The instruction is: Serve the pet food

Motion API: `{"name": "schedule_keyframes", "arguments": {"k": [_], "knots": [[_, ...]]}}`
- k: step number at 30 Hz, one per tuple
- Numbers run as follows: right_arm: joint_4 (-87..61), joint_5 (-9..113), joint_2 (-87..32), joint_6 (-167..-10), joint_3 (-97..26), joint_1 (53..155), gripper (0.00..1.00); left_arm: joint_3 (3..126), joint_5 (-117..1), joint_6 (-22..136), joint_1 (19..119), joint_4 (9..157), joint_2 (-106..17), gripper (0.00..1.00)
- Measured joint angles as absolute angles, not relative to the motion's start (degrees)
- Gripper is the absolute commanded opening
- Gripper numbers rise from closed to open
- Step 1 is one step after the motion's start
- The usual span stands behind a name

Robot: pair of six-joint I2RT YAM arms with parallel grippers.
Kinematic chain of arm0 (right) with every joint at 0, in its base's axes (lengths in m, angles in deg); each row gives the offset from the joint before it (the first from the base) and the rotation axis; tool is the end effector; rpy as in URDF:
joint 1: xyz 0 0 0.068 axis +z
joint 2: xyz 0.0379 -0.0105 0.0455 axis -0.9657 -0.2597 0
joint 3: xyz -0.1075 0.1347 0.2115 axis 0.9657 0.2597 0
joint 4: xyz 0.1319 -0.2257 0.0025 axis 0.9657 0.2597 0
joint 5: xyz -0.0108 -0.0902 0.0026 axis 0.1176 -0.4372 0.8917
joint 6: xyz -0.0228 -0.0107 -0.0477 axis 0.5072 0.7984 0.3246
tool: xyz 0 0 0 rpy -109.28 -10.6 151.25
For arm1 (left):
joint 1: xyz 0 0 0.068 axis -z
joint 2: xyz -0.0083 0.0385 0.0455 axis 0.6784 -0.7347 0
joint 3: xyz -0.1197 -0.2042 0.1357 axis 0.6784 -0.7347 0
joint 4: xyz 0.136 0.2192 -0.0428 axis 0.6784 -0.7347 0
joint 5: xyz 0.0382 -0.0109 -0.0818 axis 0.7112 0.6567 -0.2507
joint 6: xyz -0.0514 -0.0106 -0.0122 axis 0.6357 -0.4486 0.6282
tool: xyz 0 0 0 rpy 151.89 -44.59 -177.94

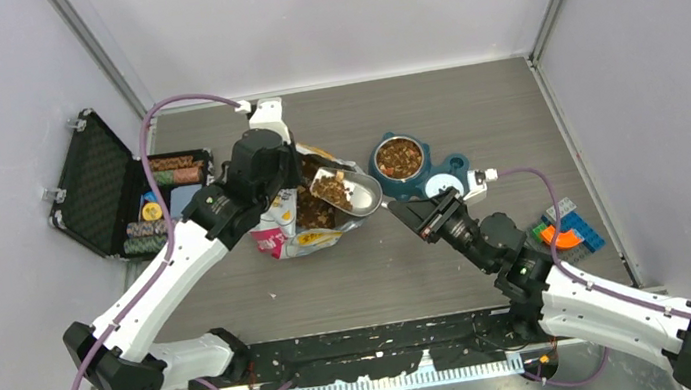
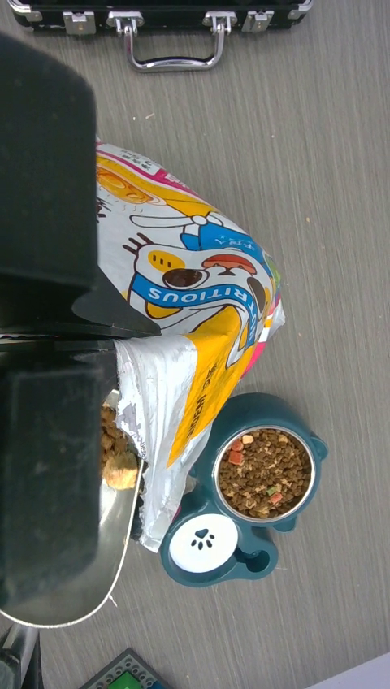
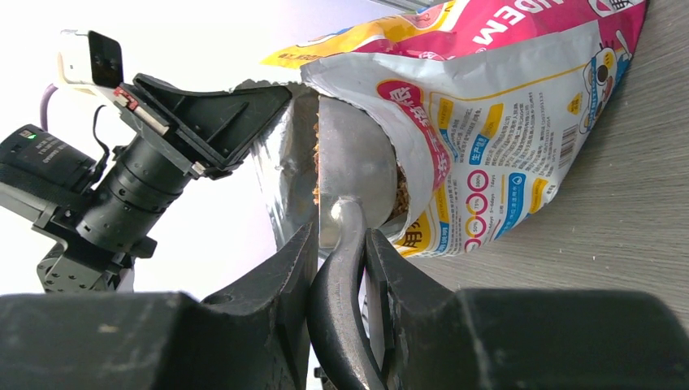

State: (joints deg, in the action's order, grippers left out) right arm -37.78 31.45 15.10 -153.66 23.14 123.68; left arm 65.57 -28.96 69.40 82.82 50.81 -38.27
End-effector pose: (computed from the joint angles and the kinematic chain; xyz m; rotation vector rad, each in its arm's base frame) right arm 0.1187 0.1233 0.2490 0.5421 1.6399 1.4710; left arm 0.2092 -0.1598 0.3886 0.0619 2.0165 -0.3483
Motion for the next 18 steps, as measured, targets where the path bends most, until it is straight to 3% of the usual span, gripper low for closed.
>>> {"name": "schedule_keyframes", "arguments": {"k": [18], "knots": [[-37.9, 31.3, 19.6, -153.8, 23.4, 123.1, 0.05, 65.9, -30.1, 69.2, 81.6, 51.0, -38.6, 0.00]]}}
